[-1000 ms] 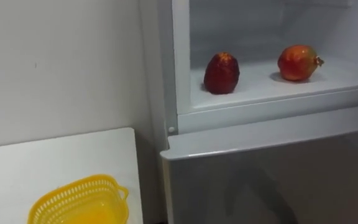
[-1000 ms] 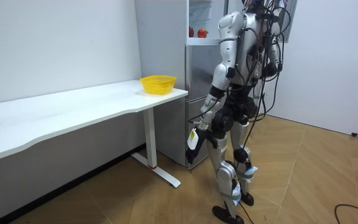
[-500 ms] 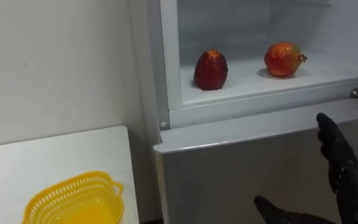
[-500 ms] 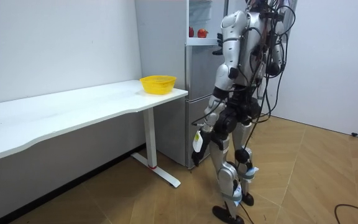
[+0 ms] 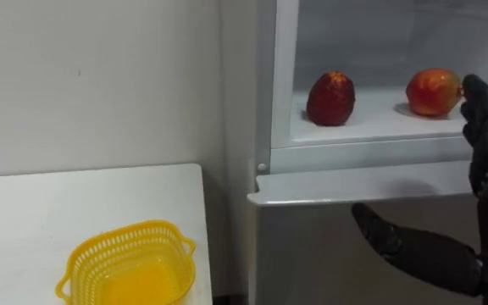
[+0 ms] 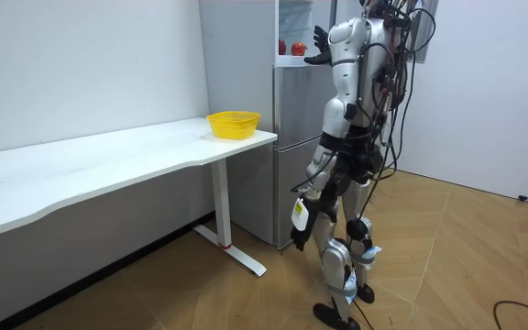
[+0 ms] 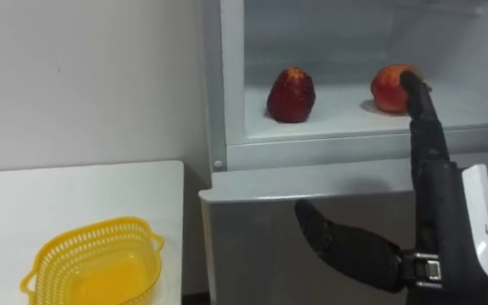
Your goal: Retrieve from the upper fridge
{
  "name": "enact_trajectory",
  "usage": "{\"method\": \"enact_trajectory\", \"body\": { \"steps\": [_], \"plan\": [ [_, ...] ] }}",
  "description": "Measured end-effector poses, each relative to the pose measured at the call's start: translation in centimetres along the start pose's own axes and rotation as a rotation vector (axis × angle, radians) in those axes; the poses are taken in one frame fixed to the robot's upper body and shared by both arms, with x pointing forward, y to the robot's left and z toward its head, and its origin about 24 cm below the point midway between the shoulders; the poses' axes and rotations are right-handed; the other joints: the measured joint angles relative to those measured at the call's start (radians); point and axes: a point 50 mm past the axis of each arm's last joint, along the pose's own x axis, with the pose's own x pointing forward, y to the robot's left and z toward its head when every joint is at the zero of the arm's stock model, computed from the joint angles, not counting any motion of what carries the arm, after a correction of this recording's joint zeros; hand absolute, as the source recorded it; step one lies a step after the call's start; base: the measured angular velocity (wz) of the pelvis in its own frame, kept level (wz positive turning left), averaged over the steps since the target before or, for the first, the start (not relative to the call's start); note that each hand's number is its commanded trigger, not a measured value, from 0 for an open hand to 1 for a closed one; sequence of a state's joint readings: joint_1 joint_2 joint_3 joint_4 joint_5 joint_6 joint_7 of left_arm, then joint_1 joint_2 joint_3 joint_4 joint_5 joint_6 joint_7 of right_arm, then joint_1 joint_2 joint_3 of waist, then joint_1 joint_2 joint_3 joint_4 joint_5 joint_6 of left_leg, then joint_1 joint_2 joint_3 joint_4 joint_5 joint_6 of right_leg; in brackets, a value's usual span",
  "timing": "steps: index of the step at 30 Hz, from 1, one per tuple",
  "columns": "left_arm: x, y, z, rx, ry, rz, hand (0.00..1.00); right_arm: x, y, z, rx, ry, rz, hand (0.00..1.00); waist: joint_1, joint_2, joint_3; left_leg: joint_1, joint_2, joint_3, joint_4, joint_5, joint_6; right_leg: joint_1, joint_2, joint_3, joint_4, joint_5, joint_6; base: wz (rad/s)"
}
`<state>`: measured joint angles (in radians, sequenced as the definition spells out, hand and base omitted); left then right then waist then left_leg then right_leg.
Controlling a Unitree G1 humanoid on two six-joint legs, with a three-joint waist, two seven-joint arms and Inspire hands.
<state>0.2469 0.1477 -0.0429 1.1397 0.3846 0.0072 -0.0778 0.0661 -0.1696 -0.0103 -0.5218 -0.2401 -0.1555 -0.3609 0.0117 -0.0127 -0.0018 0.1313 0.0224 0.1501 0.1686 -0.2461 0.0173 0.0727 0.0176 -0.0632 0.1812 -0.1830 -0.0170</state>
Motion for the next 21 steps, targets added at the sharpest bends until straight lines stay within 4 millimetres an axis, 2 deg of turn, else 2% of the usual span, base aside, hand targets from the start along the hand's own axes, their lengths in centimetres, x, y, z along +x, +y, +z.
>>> {"method": "enact_trajectory", "body": {
  "steps": [5, 9, 13, 18, 21],
  "plan": [
    [-0.1, -0.1, -0.5, -0.007, 0.020, 0.004, 0.00, 1.2, -0.5, -0.4, -0.029, -0.023, -0.051, 0.00, 0.018, -0.010, -0.0011, -0.001, -0.003, -0.023, 0.004, 0.000, 0.000, 0.014, -0.004, -0.026, -0.016, 0.000, 0.000, 0.16],
    [-0.1, 0.4, -0.5, -0.038, 0.020, 0.023, 0.00, 2.4, -1.1, -2.1, -0.051, 0.012, -0.075, 0.00, 0.024, -0.026, -0.0041, -0.014, -0.006, -0.047, 0.014, 0.000, 0.000, 0.021, -0.009, -0.050, -0.026, 0.000, 0.000, 0.16],
    [-0.1, 0.6, -0.7, -0.070, 0.030, 0.033, 0.00, 3.3, -1.5, -3.6, -0.078, 0.058, -0.108, 0.00, 0.037, -0.029, -0.0016, -0.013, -0.008, -0.065, 0.015, 0.000, 0.000, 0.032, -0.010, -0.060, -0.027, 0.000, 0.000, 0.09],
    [-0.1, 0.9, -1.0, -0.101, 0.051, 0.034, 0.00, 4.2, -2.4, -3.6, -0.059, 0.057, -0.165, 0.00, 0.051, -0.035, 0.0047, -0.019, -0.009, -0.082, 0.015, 0.001, 0.000, 0.032, -0.014, -0.081, -0.028, 0.000, 0.000, 0.10],
    [-0.2, 1.0, -1.0, -0.100, 0.051, 0.023, 0.00, 5.2, -2.4, -3.4, -0.063, 0.038, -0.163, 0.00, 0.051, -0.039, 0.0056, -0.030, -0.013, -0.096, 0.021, 0.001, 0.000, 0.029, -0.017, -0.094, -0.028, 0.000, 0.000, 0.12]
  ]
}}
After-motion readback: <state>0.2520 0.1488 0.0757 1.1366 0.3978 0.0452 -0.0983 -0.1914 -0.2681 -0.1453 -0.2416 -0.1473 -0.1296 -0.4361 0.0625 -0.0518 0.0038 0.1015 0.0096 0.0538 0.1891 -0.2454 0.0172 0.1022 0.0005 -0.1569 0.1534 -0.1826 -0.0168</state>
